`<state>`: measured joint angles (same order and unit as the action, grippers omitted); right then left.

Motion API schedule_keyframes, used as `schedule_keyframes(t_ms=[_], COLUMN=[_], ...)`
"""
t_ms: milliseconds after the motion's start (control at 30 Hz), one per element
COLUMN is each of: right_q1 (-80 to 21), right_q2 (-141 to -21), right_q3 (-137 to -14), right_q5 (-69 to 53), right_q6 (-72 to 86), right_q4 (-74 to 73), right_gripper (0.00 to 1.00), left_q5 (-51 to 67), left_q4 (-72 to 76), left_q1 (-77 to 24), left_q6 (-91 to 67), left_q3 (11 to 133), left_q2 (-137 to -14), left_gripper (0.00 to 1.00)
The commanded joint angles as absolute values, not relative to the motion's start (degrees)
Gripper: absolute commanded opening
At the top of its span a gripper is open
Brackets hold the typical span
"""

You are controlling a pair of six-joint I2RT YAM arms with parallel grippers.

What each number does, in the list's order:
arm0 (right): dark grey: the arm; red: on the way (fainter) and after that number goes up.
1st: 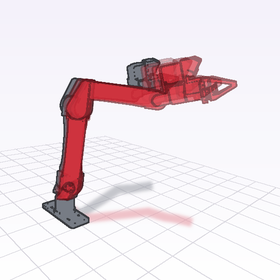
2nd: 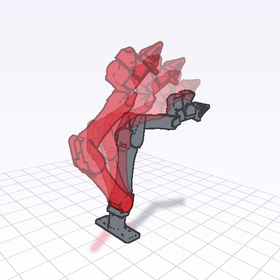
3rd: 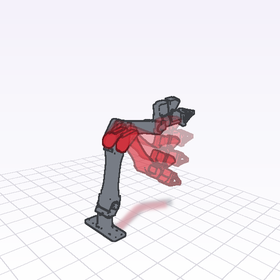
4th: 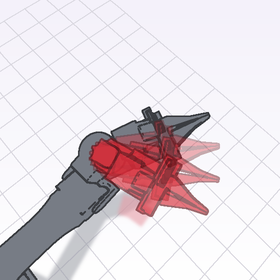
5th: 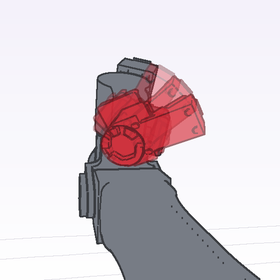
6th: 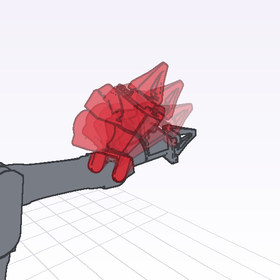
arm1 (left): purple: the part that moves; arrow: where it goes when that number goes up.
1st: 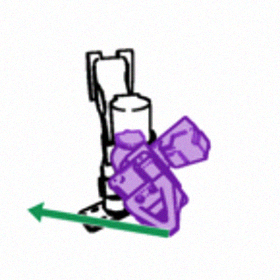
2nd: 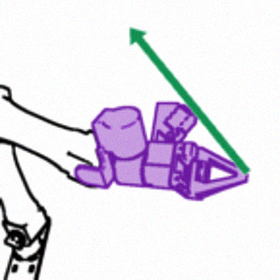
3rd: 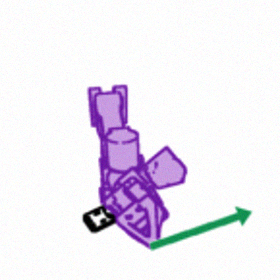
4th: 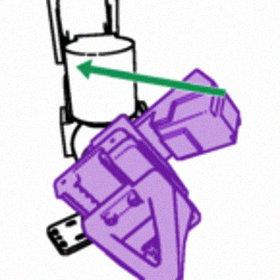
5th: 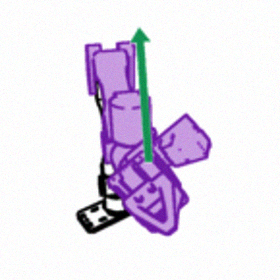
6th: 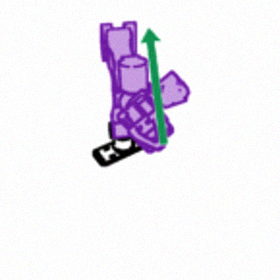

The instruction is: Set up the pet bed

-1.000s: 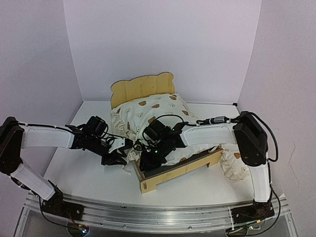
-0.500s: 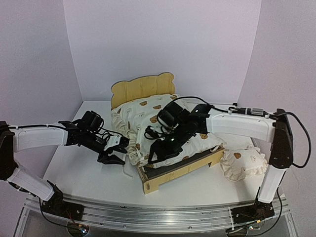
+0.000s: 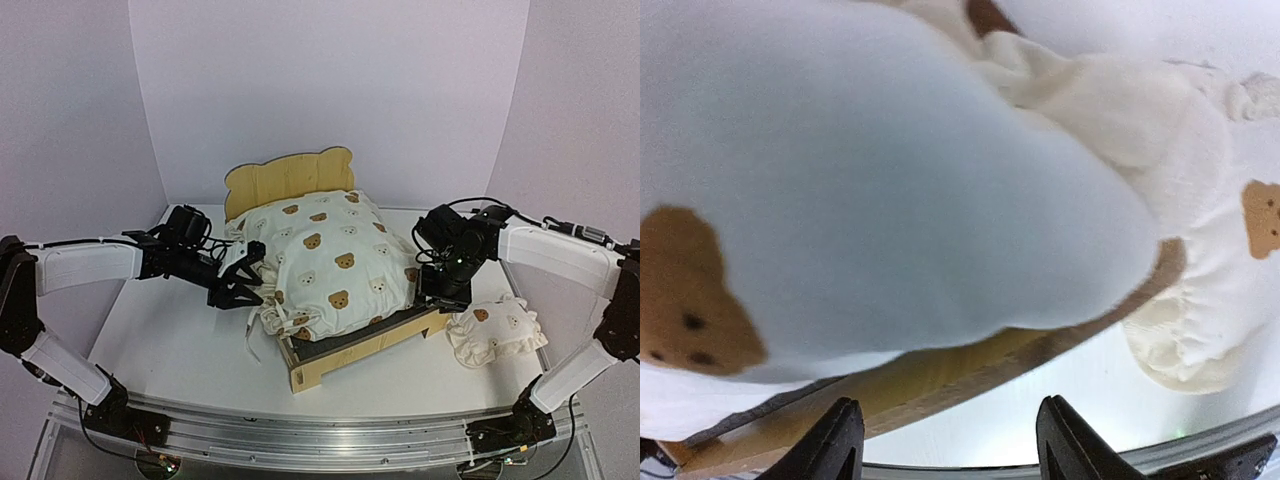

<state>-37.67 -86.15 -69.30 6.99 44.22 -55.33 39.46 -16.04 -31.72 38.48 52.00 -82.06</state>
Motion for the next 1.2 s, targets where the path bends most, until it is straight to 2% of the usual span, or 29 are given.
schedule_keyframes(t_ms=[0, 267, 433, 600, 767, 867, 967, 1167], right_q1=[-36.66, -33.93, -32.19, -28.85, -25.54, -24.58, -24.54, -24.60], right_q2=[-86.51, -95.20, -98.69, -102.80, -110.45, -114.57, -117.88, -120.48], right_q3=[-70.26, -73.36, -74.94, -78.44, -90.35, -97.78, -103.66, -107.07], right_q5=[16.22, 16.54, 14.69, 12.44, 9.10, 6.48, 0.99, -10.35], right_q6=[49.91, 49.97, 47.11, 40.93, 30.48, 24.44, 18.52, 7.89], right_q4=[-62.63, -60.27, -56.55, -52.24, -52.07, -51.95, -52.04, -49.85], right_gripper=[0.61, 0.63, 0.60, 0.53, 0.39, 0.38, 0.34, 0.24], left_q5=[40.70, 40.61, 40.10, 40.49, 42.68, 42.70, 42.55, 42.42], left_q4=[-12.14, -12.00, -12.59, -14.67, -19.65, -21.80, -22.22, -21.65], left_q1=[-30.85, -30.81, -30.85, -30.88, -31.73, -33.28, -34.92, -36.78], left_q6=[32.92, 31.83, 35.32, 42.52, 52.63, 57.08, 59.44, 60.16], left_q3=[55.09, 54.61, 52.85, 51.34, 51.47, 51.79, 52.31, 53.43], left_q2=[-81.73, -80.70, -79.03, -77.03, -76.53, -77.07, -77.64, -79.26], left_gripper=[0.52, 0.54, 0.56, 0.58, 0.60, 0.61, 0.62, 0.62])
